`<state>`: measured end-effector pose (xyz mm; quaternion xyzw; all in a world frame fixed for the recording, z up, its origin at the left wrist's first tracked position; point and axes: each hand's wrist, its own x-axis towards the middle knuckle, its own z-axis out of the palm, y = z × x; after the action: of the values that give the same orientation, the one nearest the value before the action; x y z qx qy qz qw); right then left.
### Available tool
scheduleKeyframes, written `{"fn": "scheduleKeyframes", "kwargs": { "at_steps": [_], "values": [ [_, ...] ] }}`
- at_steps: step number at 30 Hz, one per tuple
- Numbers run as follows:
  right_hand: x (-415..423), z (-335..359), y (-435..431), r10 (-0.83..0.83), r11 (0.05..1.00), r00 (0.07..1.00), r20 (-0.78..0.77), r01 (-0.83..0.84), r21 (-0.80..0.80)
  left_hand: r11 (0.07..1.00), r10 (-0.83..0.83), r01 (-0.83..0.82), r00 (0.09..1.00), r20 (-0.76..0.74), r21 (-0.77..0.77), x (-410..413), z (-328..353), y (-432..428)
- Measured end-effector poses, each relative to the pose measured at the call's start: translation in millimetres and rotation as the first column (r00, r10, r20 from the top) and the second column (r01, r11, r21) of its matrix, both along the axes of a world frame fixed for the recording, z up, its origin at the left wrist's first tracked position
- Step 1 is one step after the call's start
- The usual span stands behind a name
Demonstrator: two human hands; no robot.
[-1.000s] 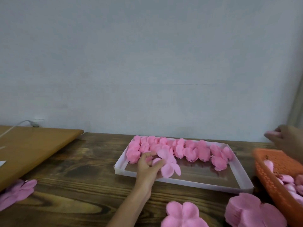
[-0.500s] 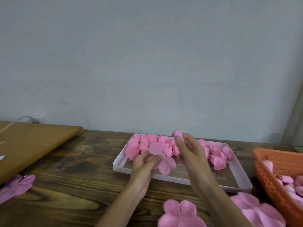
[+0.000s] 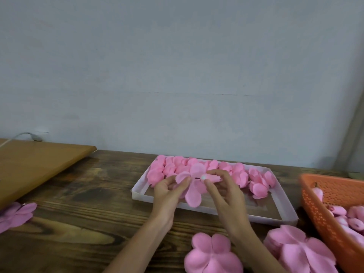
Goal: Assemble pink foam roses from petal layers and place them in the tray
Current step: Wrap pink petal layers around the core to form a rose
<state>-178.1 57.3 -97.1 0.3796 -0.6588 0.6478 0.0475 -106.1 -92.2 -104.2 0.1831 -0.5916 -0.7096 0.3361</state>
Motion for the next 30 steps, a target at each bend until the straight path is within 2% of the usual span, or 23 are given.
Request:
{"fn": "scheduleKeyframes", "kwargs": {
  "at_steps": [5, 9, 17, 24, 30],
  "values": [
    [2.8, -0.5, -0.7, -0.115, 0.982, 0.971, -0.211, 0.144, 0.125, 0.999, 0.024, -0.024, 1.000, -0.017, -0.037, -0.4, 0.7, -0.2],
    [3.5, -3.3, -1.4, -0.177, 0.960, 0.940, -0.293, 0.230, 0.157, 1.000, 0.012, -0.013, 0.999, -0.038, -0.002, -0.2, -0.3, -1.0],
    [0.1, -4.1, -0.3, -0.191, 0.965, 0.934, -0.300, 0.236, 0.119, 1.000, -0.014, 0.014, 0.998, -0.069, -0.002, 0.7, 1.3, 2.3],
    [2.3, -2.2, 0.9, -0.240, 0.944, 0.892, -0.383, 0.307, 0.124, 0.999, -0.025, 0.021, 0.995, -0.095, -0.041, 1.8, 3.2, 3.1],
    [-1.9, 1.2, 4.0, -0.218, 0.944, 0.902, -0.372, 0.291, 0.152, 0.987, -0.141, 0.135, 0.988, -0.067, -0.091, 2.7, 3.0, 1.1]
  ]
}}
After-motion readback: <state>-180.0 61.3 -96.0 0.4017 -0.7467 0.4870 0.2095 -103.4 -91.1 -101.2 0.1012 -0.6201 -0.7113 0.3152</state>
